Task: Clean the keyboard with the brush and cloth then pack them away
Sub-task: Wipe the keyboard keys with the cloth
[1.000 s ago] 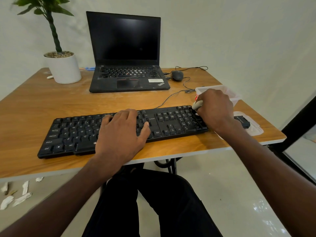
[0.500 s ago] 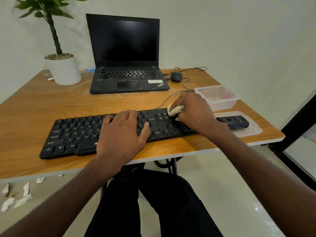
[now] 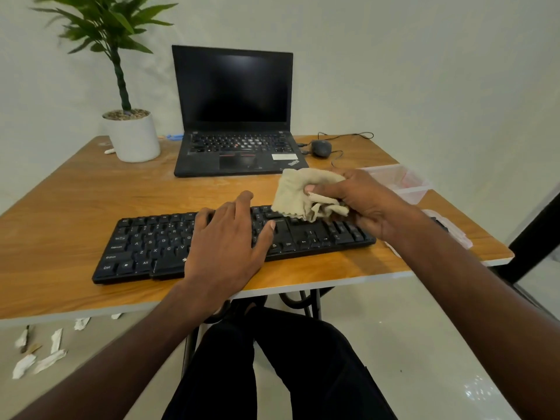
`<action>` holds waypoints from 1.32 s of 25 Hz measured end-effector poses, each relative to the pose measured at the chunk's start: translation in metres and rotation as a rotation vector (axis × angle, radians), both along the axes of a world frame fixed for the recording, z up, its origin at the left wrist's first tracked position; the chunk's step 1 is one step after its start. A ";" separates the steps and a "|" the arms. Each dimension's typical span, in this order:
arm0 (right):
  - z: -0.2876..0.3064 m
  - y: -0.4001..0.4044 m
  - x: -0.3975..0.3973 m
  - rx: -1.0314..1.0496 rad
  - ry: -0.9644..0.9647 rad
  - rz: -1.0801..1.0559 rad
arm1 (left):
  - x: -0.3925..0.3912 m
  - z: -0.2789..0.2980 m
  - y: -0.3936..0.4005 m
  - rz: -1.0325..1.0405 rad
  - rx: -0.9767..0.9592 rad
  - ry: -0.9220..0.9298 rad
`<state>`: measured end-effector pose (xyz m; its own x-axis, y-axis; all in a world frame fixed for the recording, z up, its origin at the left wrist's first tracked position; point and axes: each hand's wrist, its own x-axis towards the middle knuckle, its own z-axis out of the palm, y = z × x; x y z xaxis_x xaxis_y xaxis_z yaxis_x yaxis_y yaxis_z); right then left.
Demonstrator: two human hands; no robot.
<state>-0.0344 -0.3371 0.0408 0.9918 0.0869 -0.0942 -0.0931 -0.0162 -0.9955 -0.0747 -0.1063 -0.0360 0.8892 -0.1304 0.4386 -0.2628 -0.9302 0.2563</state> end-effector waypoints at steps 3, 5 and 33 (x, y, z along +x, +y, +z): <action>-0.001 0.015 -0.002 0.117 0.096 0.144 | 0.000 0.017 0.004 -0.115 -0.426 0.003; -0.006 0.019 -0.003 0.094 0.062 0.194 | 0.002 0.039 0.005 -0.161 -0.797 0.162; -0.008 0.062 -0.025 0.277 0.156 0.181 | 0.003 0.057 0.034 -0.289 -1.092 0.411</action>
<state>-0.0593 -0.2748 0.0326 0.9336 0.3027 -0.1915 -0.2645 0.2220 -0.9385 -0.0712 -0.0722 0.0211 0.9876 -0.0844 0.1326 -0.1401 -0.0899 0.9860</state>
